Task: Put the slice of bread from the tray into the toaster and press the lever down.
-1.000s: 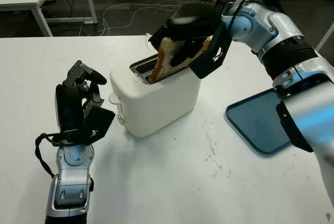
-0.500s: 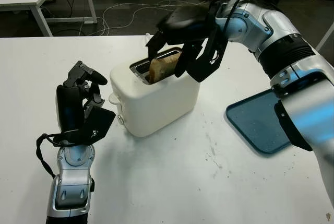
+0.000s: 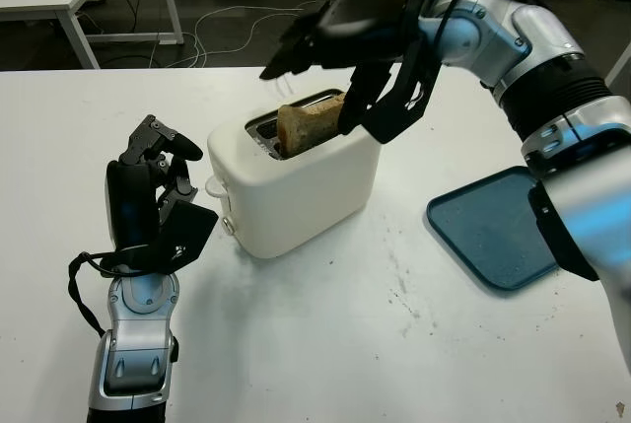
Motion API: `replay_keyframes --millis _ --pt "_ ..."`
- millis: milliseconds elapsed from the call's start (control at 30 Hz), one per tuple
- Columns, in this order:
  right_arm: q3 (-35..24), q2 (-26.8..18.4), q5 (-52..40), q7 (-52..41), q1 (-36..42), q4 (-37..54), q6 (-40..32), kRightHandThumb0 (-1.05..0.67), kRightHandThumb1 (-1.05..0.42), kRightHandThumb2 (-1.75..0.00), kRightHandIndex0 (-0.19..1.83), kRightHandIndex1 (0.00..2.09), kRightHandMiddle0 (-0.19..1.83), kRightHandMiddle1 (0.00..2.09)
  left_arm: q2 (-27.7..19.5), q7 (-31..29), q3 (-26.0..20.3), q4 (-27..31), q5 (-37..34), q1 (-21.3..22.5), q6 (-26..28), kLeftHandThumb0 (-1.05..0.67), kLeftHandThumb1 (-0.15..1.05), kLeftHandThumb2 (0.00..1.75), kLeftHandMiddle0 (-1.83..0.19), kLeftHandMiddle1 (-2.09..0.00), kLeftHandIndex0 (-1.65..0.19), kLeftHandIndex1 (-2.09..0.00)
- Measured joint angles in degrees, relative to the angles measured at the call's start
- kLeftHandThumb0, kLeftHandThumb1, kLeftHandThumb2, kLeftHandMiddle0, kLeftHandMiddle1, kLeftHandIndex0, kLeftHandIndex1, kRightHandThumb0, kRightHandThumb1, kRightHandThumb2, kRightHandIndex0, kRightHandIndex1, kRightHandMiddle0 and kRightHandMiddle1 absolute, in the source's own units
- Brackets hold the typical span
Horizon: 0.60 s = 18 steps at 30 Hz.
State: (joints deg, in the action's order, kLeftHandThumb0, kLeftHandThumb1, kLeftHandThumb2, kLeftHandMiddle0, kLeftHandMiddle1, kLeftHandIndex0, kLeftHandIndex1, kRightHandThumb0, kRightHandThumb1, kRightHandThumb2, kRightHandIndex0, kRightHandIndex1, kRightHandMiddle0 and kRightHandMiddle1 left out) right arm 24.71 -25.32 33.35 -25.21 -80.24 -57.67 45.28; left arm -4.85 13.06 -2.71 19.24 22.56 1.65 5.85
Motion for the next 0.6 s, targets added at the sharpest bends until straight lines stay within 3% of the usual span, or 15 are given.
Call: replay_keyframes --millis 200,333,400,500,600 --pt "-9.1 -2.7 -8.29 9.08 7.92 2.03 3.67 -0.49 -0.92 -0.05 0.49 0.99 0.74 0.29 -0.02 0.01 -0.02 -0.03 0.05 -0.03 -0.01 0.1 0.92 0.74 -0.99 -1.75 -0.52 -1.75" --pt "-15.08 -3.57 -14.08 14.66 20.6 6.25 5.89 -0.35 -0.92 -0.06 0.69 0.97 0.83 0.3 0.04 0.12 0.02 -0.51 0.03 0.02 -0.39 0.09 0.91 0.76 -1.02 -1.75 -0.54 -1.75" --pt "-17.64 -3.31 -16.96 16.78 29.04 9.14 6.66 -0.35 -0.92 -0.13 0.67 1.07 0.86 0.29 0.26 0.24 0.04 -0.72 0.04 0.03 -0.42 0.09 0.92 0.76 -1.02 -1.75 -0.54 -1.75" --pt "-20.75 -0.9 -24.04 16.88 40.82 12.58 6.5 -0.43 -0.92 -0.21 0.73 1.13 0.92 0.3 0.37 0.38 0.18 -1.23 0.0 0.17 -0.82 0.09 0.92 0.76 -1.02 -1.75 -0.54 -1.75" --pt "-23.37 3.49 -31.5 16.23 51.18 18.83 1.47 -0.46 -0.92 -0.35 0.83 1.1 0.97 0.36 0.48 0.38 0.6 -1.49 -0.02 0.41 -0.96 0.1 0.92 0.76 -1.02 -1.75 -0.55 -1.75"
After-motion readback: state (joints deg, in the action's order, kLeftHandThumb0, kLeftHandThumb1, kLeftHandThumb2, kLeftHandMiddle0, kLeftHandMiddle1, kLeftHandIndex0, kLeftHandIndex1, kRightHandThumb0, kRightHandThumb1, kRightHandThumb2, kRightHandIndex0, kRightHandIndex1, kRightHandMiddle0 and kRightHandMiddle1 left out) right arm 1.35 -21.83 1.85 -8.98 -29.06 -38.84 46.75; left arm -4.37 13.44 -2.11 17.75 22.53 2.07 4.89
